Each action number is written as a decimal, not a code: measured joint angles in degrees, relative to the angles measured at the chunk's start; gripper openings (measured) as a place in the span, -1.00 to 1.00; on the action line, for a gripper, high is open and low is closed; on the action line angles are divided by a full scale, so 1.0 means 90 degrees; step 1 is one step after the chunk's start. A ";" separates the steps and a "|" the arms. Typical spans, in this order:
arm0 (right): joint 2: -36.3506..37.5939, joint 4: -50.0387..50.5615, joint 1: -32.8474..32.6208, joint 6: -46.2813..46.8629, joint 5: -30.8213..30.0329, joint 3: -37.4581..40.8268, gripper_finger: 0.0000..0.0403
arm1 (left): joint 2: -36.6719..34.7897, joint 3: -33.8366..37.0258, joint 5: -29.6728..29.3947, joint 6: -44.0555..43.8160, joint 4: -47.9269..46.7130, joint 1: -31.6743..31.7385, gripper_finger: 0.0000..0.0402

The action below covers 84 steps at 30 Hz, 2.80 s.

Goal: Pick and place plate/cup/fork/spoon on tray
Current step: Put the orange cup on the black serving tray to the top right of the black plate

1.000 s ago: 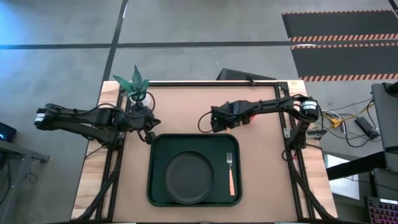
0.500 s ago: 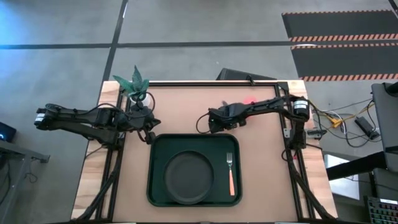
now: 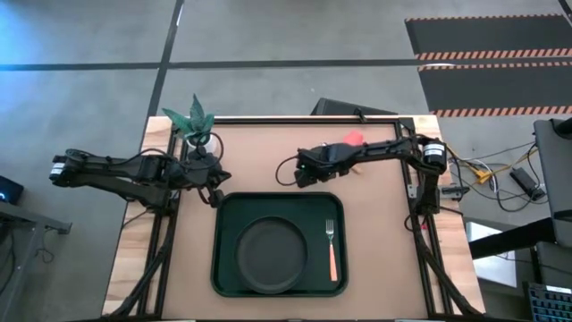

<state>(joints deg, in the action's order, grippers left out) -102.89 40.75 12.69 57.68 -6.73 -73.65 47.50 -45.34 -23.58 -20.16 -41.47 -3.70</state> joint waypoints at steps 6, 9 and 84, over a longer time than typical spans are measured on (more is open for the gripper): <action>0.0012 0.1228 0.0012 -0.0475 -0.0641 -0.0724 -0.30 | 0.0054 0.0000 0.0001 -0.0005 0.0000 0.0000 -1.00; 0.0012 0.2162 0.0041 -0.0586 -0.1060 -0.1122 -0.30 | 0.0056 0.0000 0.0003 -0.0007 0.0000 0.0000 -1.00; 0.0138 0.2996 0.1191 -0.3024 -0.1400 0.0030 -0.65 | 0.0284 0.0000 0.0028 -0.0061 0.0056 0.0000 -1.00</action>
<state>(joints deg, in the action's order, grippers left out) -101.65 67.72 23.41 30.46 -19.33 -73.38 50.05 -45.34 -23.33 -20.71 -40.97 -3.70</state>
